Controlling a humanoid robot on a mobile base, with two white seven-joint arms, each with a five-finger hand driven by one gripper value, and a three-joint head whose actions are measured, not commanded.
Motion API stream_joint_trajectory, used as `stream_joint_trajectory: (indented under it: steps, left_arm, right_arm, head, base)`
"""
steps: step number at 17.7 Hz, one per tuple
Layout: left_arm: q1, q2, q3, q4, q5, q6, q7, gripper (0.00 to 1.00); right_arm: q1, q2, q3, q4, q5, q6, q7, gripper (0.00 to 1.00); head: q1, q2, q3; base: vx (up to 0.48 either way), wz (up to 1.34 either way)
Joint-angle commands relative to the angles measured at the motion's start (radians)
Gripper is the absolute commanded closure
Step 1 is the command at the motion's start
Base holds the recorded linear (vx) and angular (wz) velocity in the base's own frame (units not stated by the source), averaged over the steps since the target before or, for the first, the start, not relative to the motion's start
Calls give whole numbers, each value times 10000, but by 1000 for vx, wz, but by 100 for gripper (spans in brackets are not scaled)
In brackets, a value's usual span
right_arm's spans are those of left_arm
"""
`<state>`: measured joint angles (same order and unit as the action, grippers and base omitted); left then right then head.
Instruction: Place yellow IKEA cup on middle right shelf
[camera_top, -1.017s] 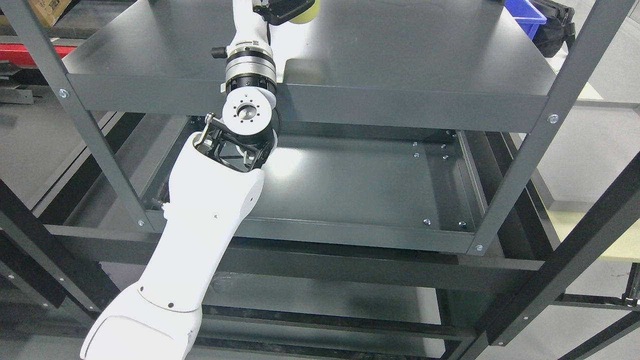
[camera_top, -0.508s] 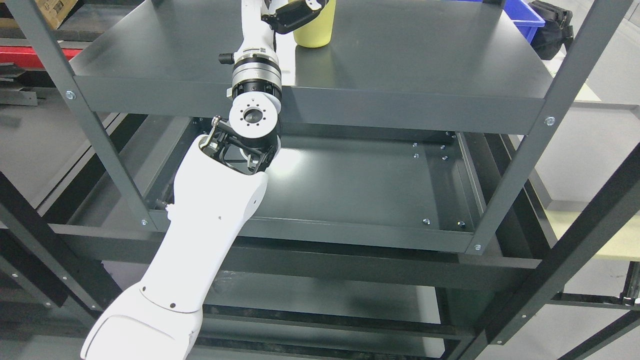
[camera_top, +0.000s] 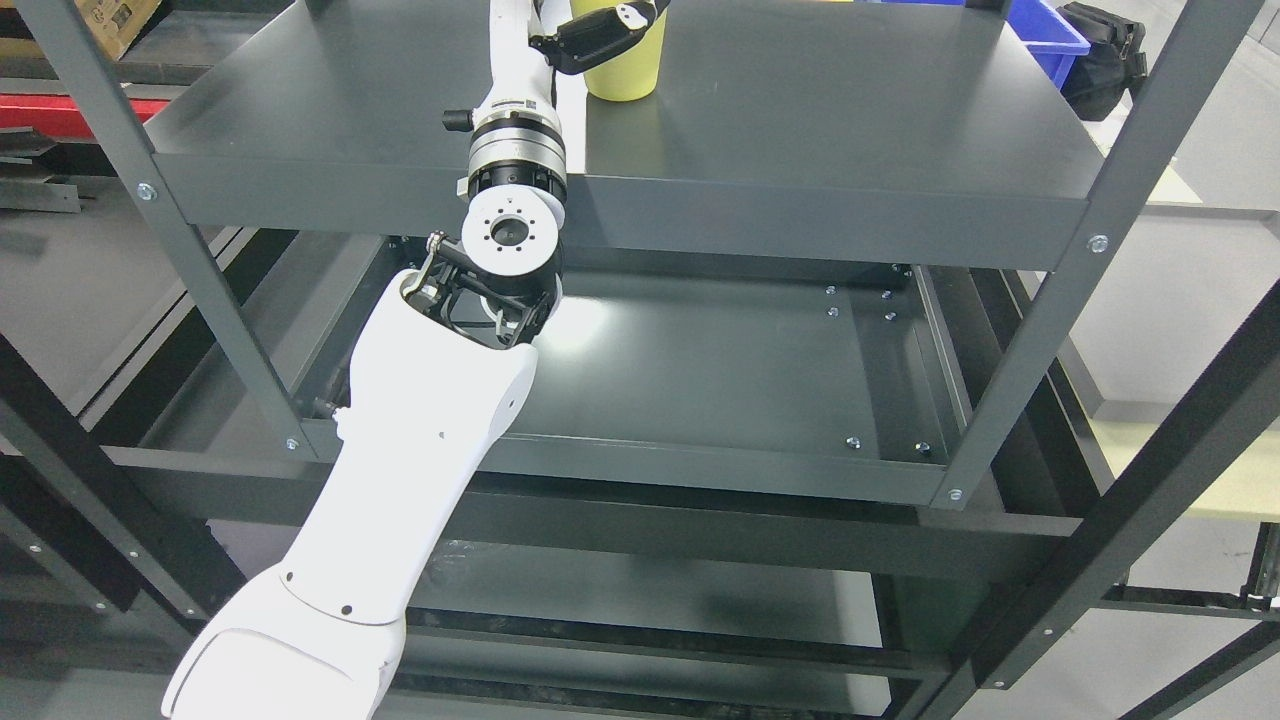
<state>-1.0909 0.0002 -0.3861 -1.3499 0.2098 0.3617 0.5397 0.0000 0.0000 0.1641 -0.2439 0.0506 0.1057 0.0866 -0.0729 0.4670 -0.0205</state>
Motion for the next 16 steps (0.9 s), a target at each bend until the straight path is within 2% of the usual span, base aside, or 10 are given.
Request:
stream_joint_trajectory:
  steps: [1, 13, 16]
  left_arm:
    - [-28, 173, 11, -199, 4, -348, 2, 1]
    - [-457, 173, 440, -291, -42, -1867, -28, 1]
    - [-534, 173, 364, -398, -58, -1914, -13, 1]
  right_arm:
    - [61, -174, 0, 0, 0, 1, -7, 1]
    - [61, -174, 0, 0, 0, 1, -7, 1]
    - [61, -174, 0, 0, 0, 1, -7, 1]
  head:
    - [0, 0, 0]
    - [0, 0, 0]
    - [0, 0, 0]
  base:
    - [0, 0]
    - [-20, -7]
    - [-13, -47]
